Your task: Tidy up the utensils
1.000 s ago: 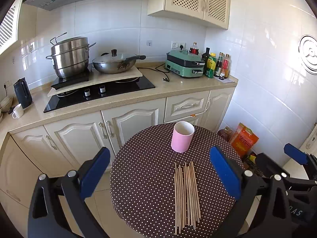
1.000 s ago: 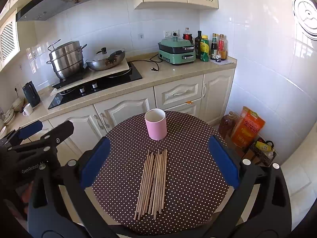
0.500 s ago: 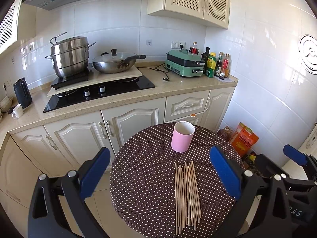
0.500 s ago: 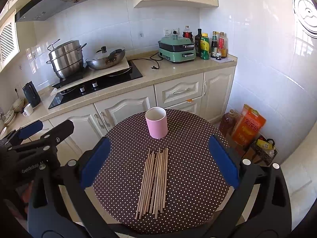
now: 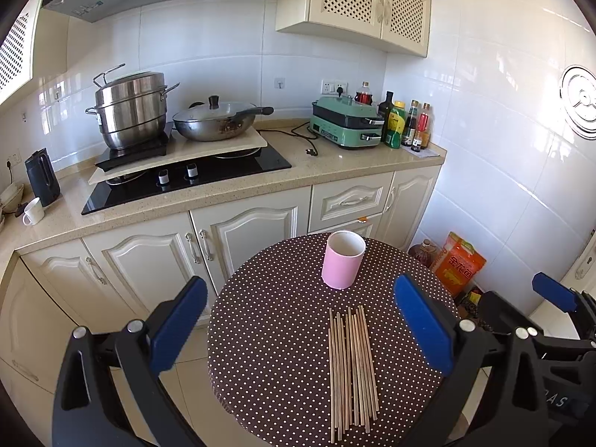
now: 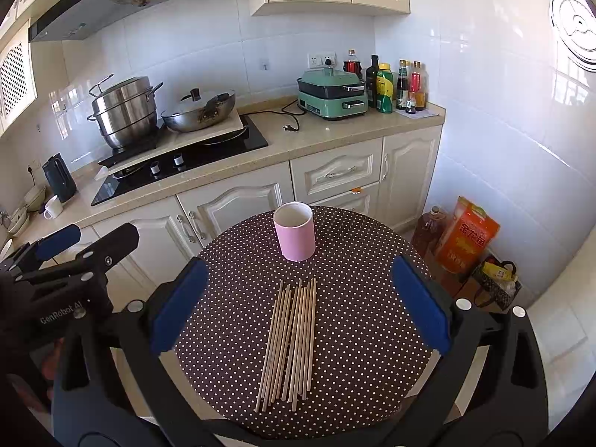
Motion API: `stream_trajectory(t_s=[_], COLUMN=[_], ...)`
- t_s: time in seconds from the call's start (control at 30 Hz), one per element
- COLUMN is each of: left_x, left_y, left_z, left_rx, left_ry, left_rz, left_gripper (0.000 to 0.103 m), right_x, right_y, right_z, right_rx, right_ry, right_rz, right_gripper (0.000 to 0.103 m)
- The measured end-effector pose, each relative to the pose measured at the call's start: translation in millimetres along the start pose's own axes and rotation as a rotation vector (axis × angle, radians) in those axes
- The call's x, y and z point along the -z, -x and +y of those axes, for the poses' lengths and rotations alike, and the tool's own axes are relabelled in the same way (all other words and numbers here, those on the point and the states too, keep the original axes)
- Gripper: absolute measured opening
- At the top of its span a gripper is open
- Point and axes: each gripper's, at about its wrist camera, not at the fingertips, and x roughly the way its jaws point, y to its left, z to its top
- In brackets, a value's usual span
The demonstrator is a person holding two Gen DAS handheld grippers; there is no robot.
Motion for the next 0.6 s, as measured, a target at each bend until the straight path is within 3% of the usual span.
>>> stream_trajectory(t_s=[0.6], left_x=[-1.7], left_y=[3.1], left_z=[3.9], left_rx=[0.001], left_ry=[0.013], left_rz=[-0.013], left_gripper=[0.099], right_x=[-2.2], right_y=[2.2], right_z=[6.6], right_rx=[0.006], right_ry=[0.020], right_rz=[-0.014], right_gripper=[0.097])
